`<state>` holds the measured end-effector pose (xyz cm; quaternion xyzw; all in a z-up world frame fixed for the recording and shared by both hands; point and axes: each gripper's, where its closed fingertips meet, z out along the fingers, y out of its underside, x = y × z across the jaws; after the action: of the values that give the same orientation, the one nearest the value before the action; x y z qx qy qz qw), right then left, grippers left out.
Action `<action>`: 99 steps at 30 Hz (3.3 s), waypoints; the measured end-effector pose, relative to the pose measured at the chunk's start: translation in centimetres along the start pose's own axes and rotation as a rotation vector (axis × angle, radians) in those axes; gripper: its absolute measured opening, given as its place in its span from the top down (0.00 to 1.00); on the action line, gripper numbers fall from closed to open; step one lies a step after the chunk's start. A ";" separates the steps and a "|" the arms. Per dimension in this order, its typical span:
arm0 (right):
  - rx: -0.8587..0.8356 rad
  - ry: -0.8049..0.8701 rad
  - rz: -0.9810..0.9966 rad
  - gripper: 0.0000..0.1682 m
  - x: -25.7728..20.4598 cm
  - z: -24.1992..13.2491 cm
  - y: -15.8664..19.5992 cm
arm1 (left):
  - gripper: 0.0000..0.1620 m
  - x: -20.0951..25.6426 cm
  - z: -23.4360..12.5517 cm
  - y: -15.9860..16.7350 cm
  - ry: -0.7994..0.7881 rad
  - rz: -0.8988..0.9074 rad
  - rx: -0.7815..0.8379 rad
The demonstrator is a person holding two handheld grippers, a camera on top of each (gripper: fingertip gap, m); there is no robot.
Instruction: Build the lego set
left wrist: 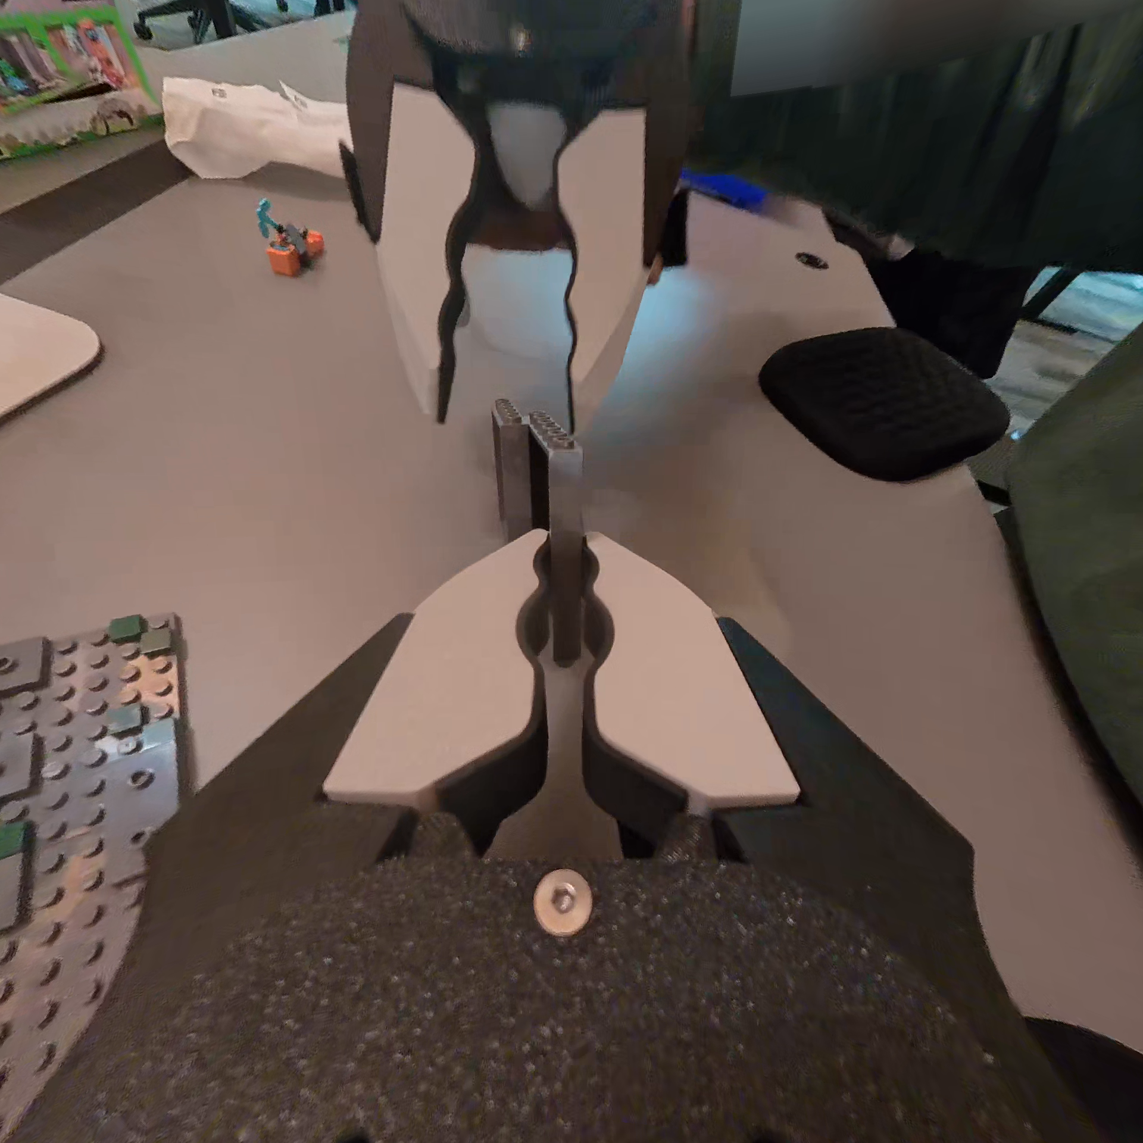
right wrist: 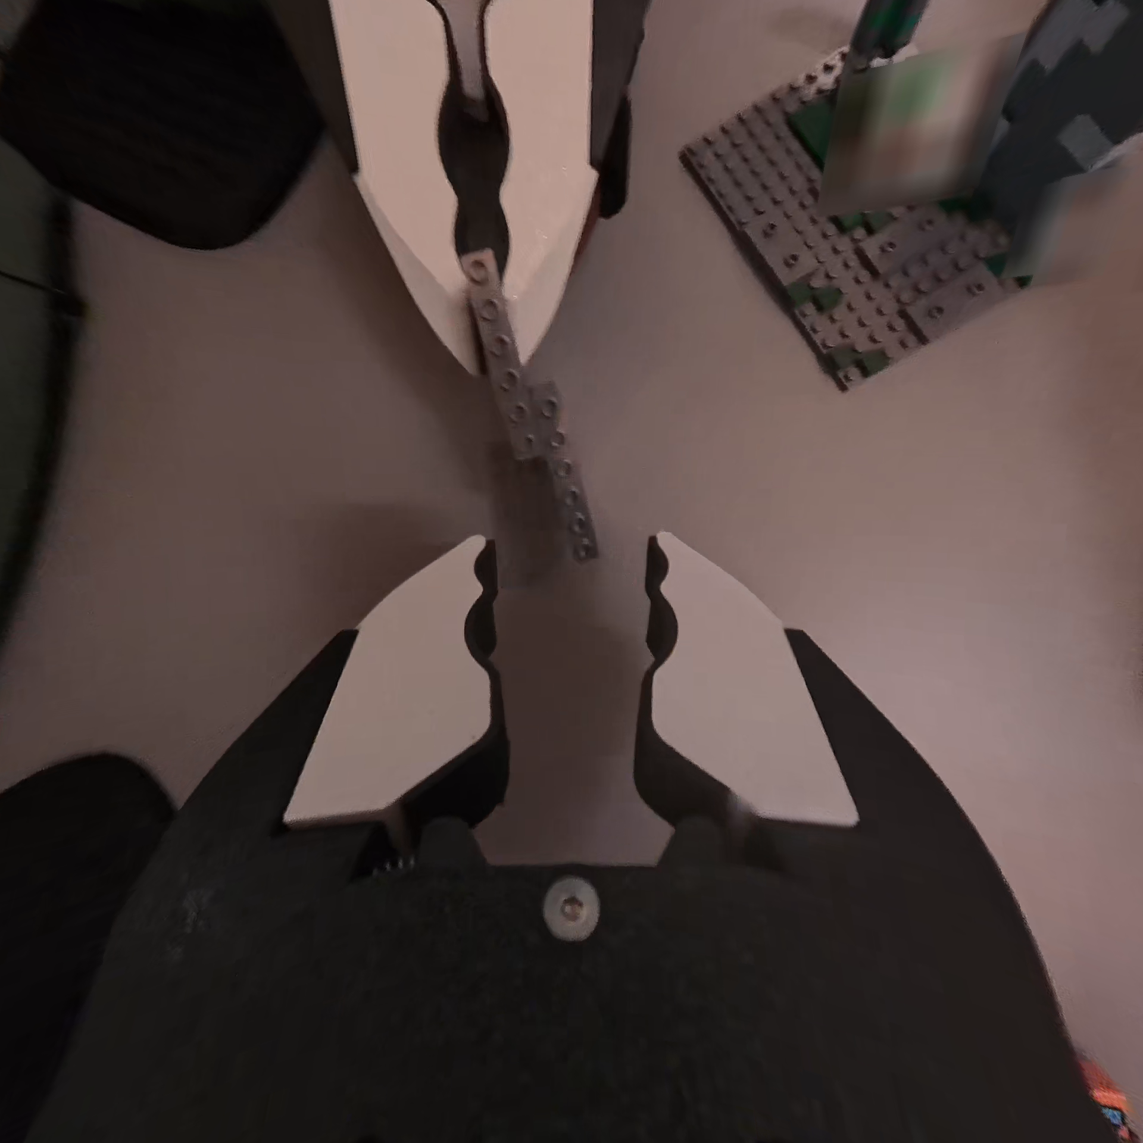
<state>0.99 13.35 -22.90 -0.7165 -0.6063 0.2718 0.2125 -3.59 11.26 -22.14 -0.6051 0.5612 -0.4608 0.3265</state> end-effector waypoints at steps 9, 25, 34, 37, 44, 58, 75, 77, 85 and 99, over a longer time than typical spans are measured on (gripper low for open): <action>0.153 -0.089 0.012 0.94 -0.3 0.4 -0.6 | 0.97 -0.2 0.3 -1.6 0.060 -0.037 0.092; -0.011 -0.048 0.006 0.96 -0.9 1.1 0.7 | 0.94 -1.0 1.4 1.4 -0.057 0.059 -0.108; 0.006 -0.023 0.019 0.95 -0.8 1.1 0.9 | 0.96 -0.8 1.7 1.7 -0.061 0.063 -0.134; 0.023 -0.021 0.029 0.95 -0.6 1.2 0.7 | 0.96 -0.9 1.6 1.7 -0.057 0.044 -0.128; 0.080 -0.026 0.055 0.95 0.0 1.3 0.2 | 0.96 -1.4 1.2 1.7 -0.061 0.021 -0.119; -0.124 0.063 -0.186 0.81 -2.4 2.4 2.3 | 0.97 -1.9 -4.4 -0.4 -0.158 0.035 0.021; -0.436 0.230 0.119 0.83 0.2 4.0 2.9 | 0.96 -0.9 -7.2 -0.5 -0.187 0.055 0.110; -0.359 0.270 0.394 0.83 -0.1 3.6 3.3 | 0.97 -0.8 -7.1 -0.6 -0.186 0.060 0.110; -0.001 0.005 0.440 0.77 -6.1 0.8 1.2 | 0.96 -0.2 -6.9 -1.2 -0.156 0.073 0.127; -0.486 -0.205 -0.894 0.61 -3.7 3.0 2.2 | 0.96 -1.1 -7.8 -0.8 -0.198 0.076 0.120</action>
<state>0.24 9.27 -26.09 -0.3859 -0.9164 0.0745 0.0750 -10.40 13.39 -18.79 -0.6053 0.5202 -0.4186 0.4333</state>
